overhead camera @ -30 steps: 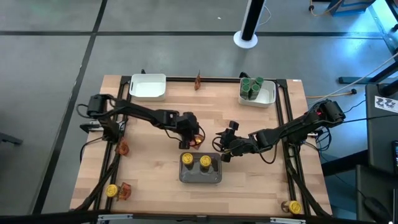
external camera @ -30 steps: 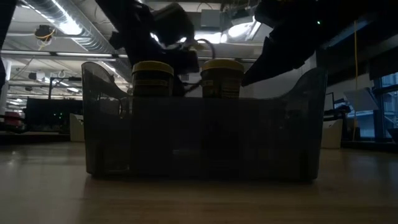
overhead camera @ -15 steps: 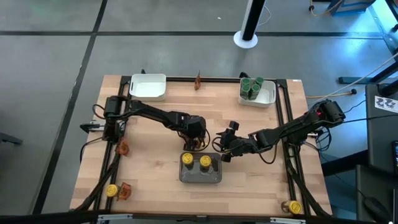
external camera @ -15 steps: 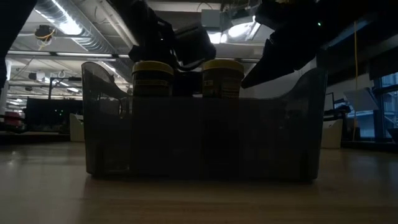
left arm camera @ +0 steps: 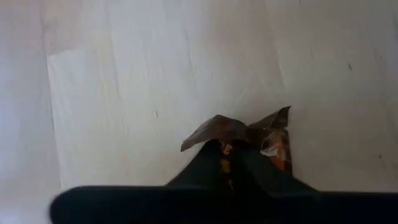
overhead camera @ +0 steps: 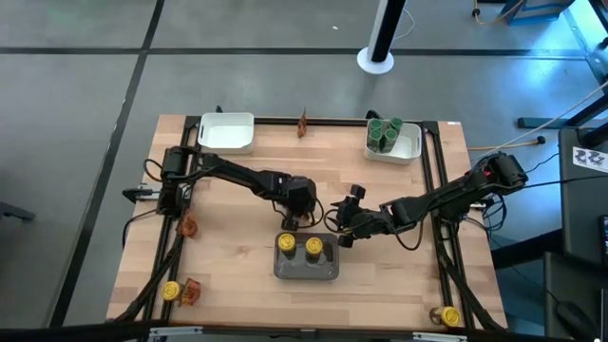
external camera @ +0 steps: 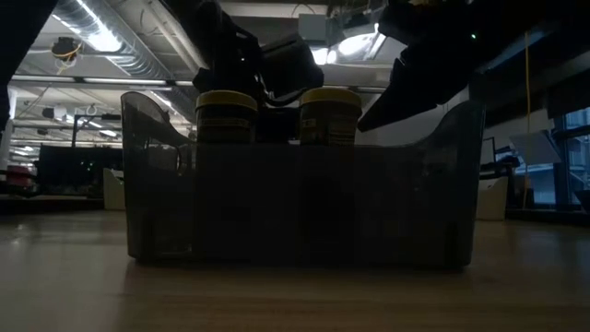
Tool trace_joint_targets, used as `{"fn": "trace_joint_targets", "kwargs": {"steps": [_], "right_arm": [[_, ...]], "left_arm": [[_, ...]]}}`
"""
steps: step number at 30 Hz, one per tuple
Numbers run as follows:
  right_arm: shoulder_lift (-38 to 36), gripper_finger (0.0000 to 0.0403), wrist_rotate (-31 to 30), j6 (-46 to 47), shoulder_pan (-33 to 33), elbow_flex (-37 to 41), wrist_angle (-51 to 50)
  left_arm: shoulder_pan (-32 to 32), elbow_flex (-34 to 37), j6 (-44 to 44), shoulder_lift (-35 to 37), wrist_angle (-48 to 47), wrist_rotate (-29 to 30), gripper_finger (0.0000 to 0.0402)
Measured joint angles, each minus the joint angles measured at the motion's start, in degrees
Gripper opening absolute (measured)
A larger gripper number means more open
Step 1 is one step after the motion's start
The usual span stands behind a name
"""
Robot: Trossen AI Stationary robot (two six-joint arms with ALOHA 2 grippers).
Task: Sort spices by type
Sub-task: Put the middle right orange seasoning bag into the left white bin
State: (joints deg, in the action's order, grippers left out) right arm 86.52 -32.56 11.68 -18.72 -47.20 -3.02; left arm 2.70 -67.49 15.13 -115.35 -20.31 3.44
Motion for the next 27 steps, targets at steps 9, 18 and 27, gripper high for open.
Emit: {"fn": "trace_joint_targets", "kwargs": {"steps": [9,18,27], "right_arm": [[0.0,0.0195,0.09,0.02,0.0,0.0,-0.25],[0.0,0.0195,0.15,0.05,0.0,0.0,-0.6],[0.0,0.0195,0.17,0.14,0.0,0.02,-0.64]], "left_arm": [[-2.26,0.63,-1.29,3.23,-0.04,2.56,0.0003],[-4.15,0.79,-3.16,14.06,-2.06,8.51,0.0],[-3.72,8.01,-4.2,27.95,3.06,12.49,0.0]]}}
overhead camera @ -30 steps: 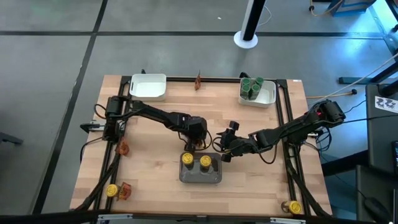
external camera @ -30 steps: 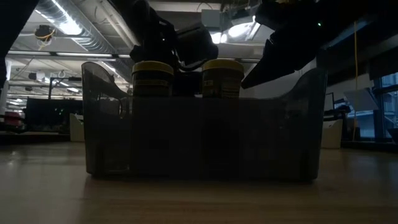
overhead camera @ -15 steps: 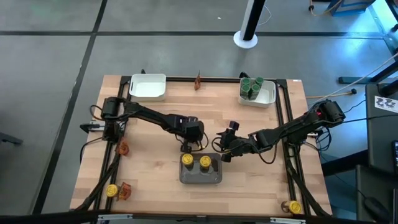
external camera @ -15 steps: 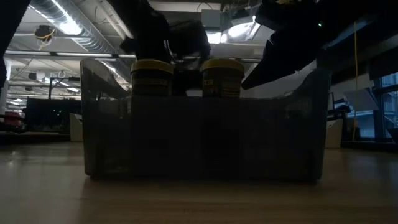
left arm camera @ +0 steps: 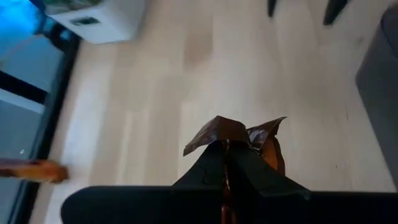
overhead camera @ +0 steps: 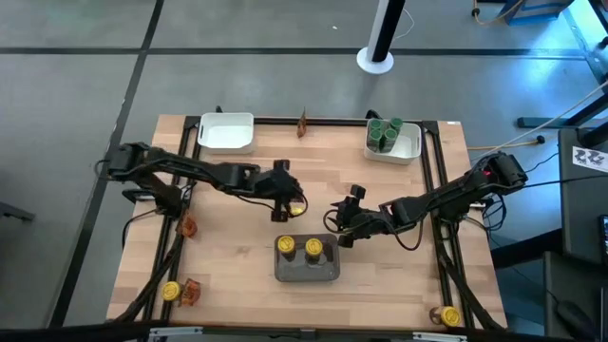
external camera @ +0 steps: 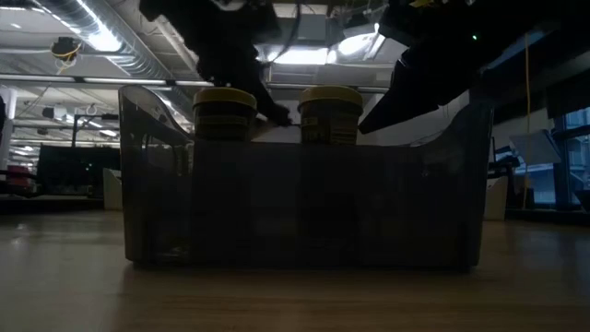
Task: Sort spices by type
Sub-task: Put the middle right orange seasoning bag into the left white bin
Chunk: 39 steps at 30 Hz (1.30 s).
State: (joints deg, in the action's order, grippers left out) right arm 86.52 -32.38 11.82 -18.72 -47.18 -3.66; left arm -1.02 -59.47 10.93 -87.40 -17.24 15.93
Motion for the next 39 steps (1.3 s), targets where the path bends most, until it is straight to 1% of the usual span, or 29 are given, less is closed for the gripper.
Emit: {"fn": "trace_joint_targets", "kwargs": {"steps": [4,8,12,18,24,30,35,39], "right_arm": [[0.0,0.0195,0.02,0.26,0.0,0.0,0.11],[0.0,0.0195,0.02,0.39,0.0,0.04,0.18],[0.0,0.0195,0.03,0.39,0.0,0.04,0.63],[0.0,0.0195,-0.04,0.39,0.0,0.04,0.54],[0.0,0.0195,-0.09,0.37,0.0,0.04,0.59],[0.02,0.0195,-0.14,0.37,0.0,0.04,0.59],[0.01,0.0195,-0.17,0.36,0.0,0.04,0.59],[0.02,0.0195,-0.18,0.34,0.0,0.04,0.59]], "left_arm": [[1.8,5.56,-0.46,7.34,6.45,0.65,0.0],[5.19,12.33,-0.67,13.49,13.92,1.16,0.0],[10.36,19.18,-1.48,19.06,22.75,1.25,0.0],[19.45,28.27,-3.1,24.37,37.32,1.23,0.0],[29.15,35.05,-5.94,23.89,52.31,1.37,0.0],[37.27,37.76,-10.37,21.03,61.15,1.35,0.0],[42.3,37.93,-13.74,16.55,63.9,1.38,0.0],[44.96,37.91,-17.12,12.36,66.09,1.4,0.0]]}}
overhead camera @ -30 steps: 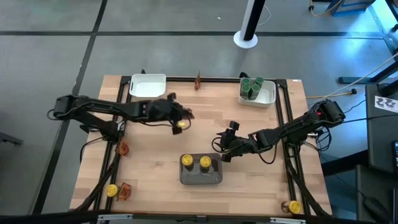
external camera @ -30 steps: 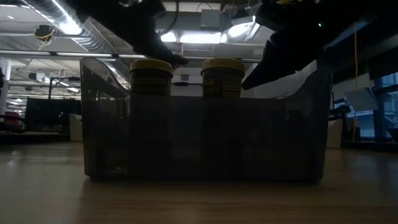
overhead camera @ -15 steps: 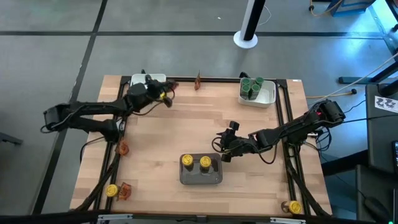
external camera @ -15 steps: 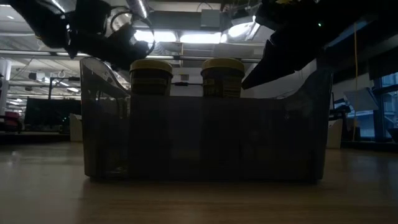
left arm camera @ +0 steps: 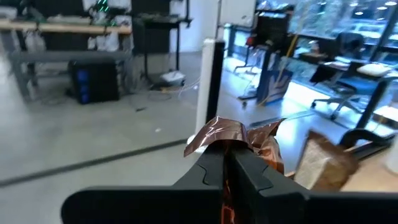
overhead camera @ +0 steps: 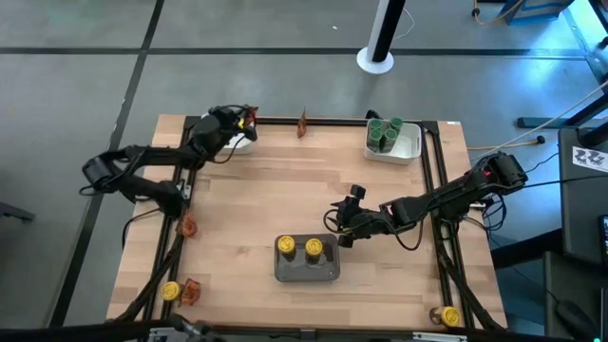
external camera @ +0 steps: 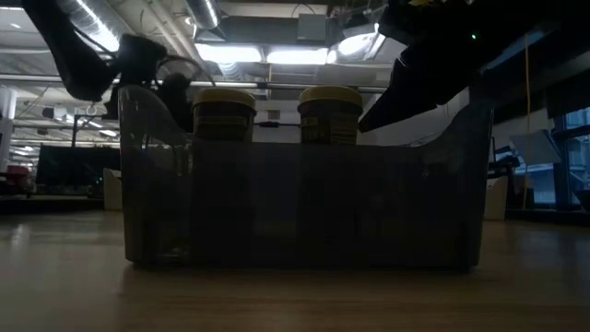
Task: Sort spices by type
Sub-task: Put the middle right orange seasoning bag into the left white bin
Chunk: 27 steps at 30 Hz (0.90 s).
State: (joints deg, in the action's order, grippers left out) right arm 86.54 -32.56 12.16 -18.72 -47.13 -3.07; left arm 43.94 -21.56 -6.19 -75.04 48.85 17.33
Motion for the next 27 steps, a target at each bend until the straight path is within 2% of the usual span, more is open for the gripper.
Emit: {"fn": "trace_joint_targets", "kwargs": {"steps": [12,27], "right_arm": [[-0.02,0.0195,-0.02,-0.04,0.0,0.0,-0.02],[-0.01,0.0195,-0.02,-0.04,0.0,0.0,-0.02]], "left_arm": [[4.63,0.0,-1.54,-9.28,1.21,0.02,0.0],[5.9,-0.05,-3.9,-13.03,1.0,-0.03,0.001]]}}
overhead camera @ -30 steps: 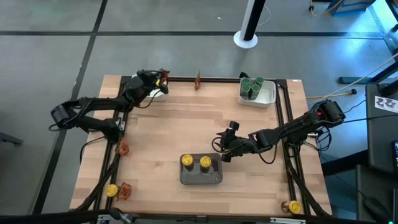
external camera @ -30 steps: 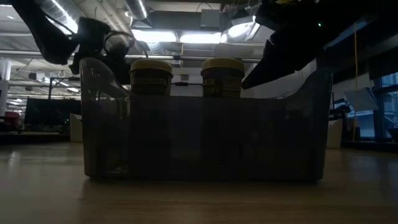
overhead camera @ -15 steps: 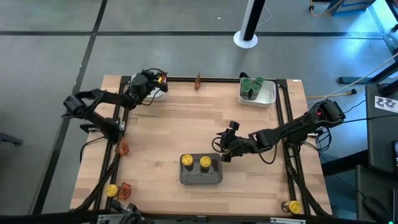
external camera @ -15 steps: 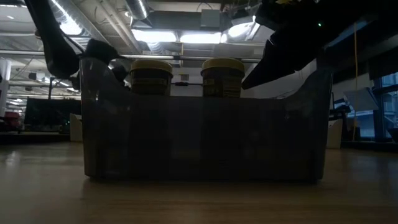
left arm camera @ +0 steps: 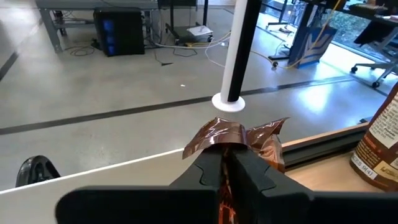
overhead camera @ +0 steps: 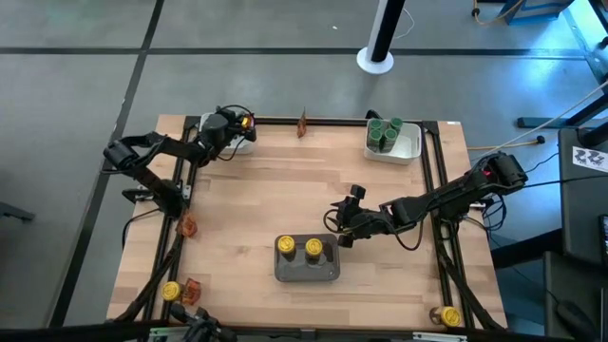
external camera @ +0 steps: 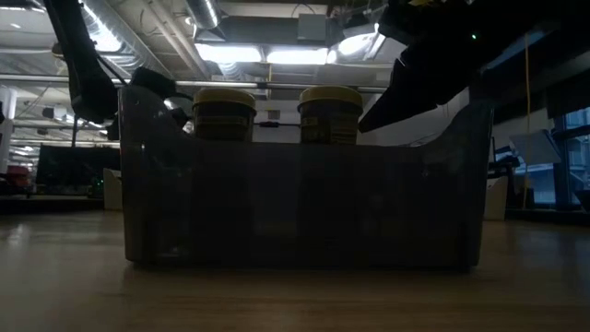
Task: Sort spices by type
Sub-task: Put the middle right orange seasoning bag into the left white bin, then put the top center orange seasoning bag into the left white bin
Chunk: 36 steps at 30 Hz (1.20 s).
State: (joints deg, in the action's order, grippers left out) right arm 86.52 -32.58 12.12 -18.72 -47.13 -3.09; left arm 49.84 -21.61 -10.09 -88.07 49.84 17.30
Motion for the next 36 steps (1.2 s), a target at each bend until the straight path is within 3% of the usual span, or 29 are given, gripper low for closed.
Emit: {"fn": "trace_joint_targets", "kwargs": {"steps": [17,29,36], "right_arm": [[0.0,0.0195,0.0,0.0,0.0,-0.02,0.0],[0.02,0.0195,0.0,0.0,0.0,-0.02,0.0],[0.0,0.0195,0.0,0.0,0.0,-0.02,0.0]], "left_arm": [[-0.31,-0.02,2.05,2.82,-0.99,-0.35,0.0133],[-5.1,-0.31,8.07,13.91,-7.3,-0.35,0.0145],[-11.89,-8.27,12.47,16.37,-23.13,-0.39,0.0145]]}}
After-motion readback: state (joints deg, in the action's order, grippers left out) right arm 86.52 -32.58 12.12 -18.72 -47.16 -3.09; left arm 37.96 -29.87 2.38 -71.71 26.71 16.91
